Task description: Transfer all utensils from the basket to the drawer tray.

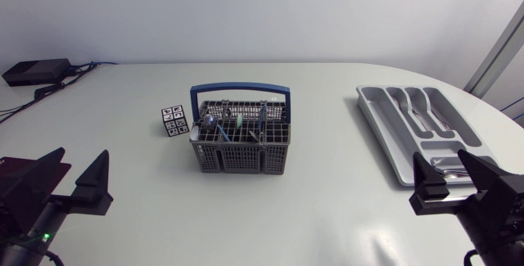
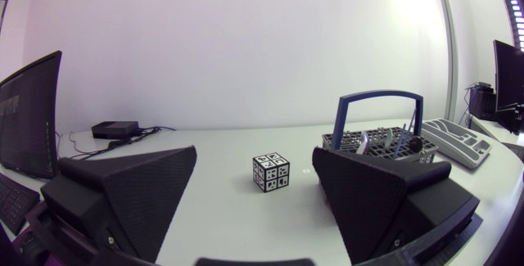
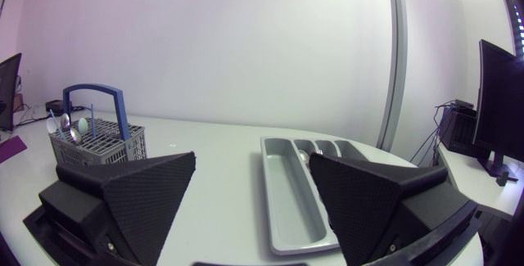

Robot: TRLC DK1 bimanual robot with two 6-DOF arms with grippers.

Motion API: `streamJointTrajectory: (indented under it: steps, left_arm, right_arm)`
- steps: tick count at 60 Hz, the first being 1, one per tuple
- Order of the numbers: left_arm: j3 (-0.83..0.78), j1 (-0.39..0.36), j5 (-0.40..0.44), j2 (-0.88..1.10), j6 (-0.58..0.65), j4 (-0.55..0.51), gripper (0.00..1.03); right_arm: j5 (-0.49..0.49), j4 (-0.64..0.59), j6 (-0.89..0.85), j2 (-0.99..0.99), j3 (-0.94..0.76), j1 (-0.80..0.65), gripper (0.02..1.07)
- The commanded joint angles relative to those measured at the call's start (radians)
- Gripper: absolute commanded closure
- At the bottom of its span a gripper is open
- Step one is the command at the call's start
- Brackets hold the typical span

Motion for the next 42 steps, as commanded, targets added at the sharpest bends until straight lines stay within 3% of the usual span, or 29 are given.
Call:
streamJointTrajectory:
  steps: [1,27,42]
  left_arm:
    - [-0.031,0.005,-0.02,-0.009,-0.006,-0.008,0.04]
    - [0.124,0.006,-0.034,0.004,-0.005,-0.083,0.07]
    - [0.3,-0.026,-0.033,0.175,-0.043,-0.138,0.07]
  right_arm:
    - [0.006,0.014,0.024,-0.007,-0.021,-0.002,0.07]
    - [0.018,0.001,0.024,-0.007,0.025,0.006,0.07]
    - [0.019,-0.013,0.022,0.021,0.088,0.01,0.07]
